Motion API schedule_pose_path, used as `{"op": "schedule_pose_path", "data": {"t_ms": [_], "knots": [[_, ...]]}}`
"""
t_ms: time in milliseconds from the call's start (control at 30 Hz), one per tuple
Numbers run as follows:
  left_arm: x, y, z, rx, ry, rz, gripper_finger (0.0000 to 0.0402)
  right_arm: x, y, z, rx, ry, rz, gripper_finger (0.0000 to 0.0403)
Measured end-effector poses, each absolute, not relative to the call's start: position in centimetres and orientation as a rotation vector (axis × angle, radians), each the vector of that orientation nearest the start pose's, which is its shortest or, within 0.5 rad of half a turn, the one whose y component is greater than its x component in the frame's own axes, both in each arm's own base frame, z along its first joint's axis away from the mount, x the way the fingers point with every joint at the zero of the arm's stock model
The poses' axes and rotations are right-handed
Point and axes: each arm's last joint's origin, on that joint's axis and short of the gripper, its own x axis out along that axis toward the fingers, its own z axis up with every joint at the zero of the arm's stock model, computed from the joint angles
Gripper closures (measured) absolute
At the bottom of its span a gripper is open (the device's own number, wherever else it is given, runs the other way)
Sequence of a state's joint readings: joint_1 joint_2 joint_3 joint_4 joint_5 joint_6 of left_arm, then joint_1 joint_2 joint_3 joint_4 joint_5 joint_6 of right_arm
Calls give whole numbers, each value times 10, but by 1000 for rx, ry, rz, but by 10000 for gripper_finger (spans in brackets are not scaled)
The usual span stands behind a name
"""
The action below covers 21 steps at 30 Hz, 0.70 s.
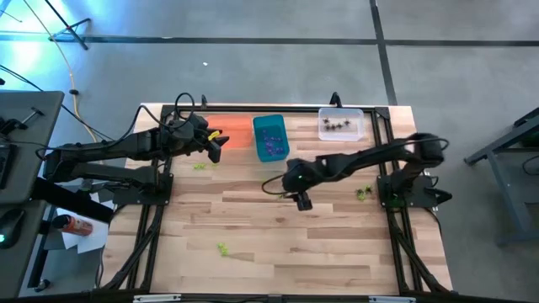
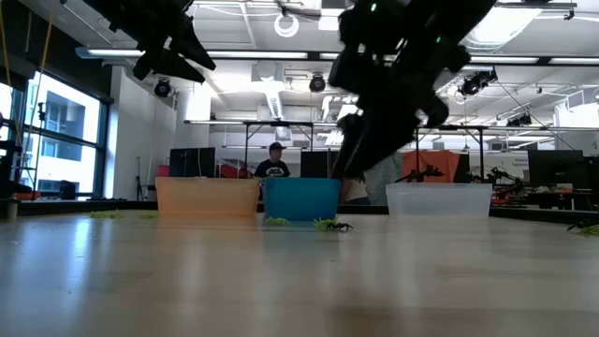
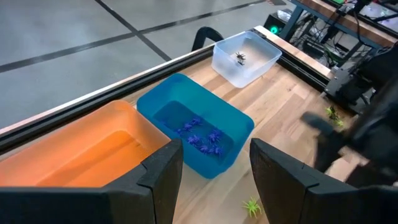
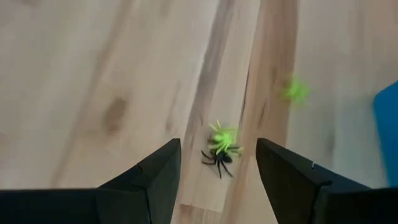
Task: Sort Halloween decoration
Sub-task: Put the black spider toy into the transparent bin
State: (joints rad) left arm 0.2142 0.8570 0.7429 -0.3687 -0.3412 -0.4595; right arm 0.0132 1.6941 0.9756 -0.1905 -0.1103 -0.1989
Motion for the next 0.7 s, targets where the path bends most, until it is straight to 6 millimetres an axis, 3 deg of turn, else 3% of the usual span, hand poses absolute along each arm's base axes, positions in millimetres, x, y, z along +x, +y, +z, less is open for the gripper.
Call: {"op": "schedule_pose_path", "data": {"t_ms": [267, 567, 700], "knots": [[176, 47, 290, -416, 361, 619, 229, 347, 4, 128, -140, 996, 165, 199], [176, 47, 290, -421, 365, 604, 229, 346, 3, 125, -125, 1019, 121, 204], [176, 47, 290, -420, 366, 604, 229, 347, 6, 121, -124, 1035, 130, 245]]}}
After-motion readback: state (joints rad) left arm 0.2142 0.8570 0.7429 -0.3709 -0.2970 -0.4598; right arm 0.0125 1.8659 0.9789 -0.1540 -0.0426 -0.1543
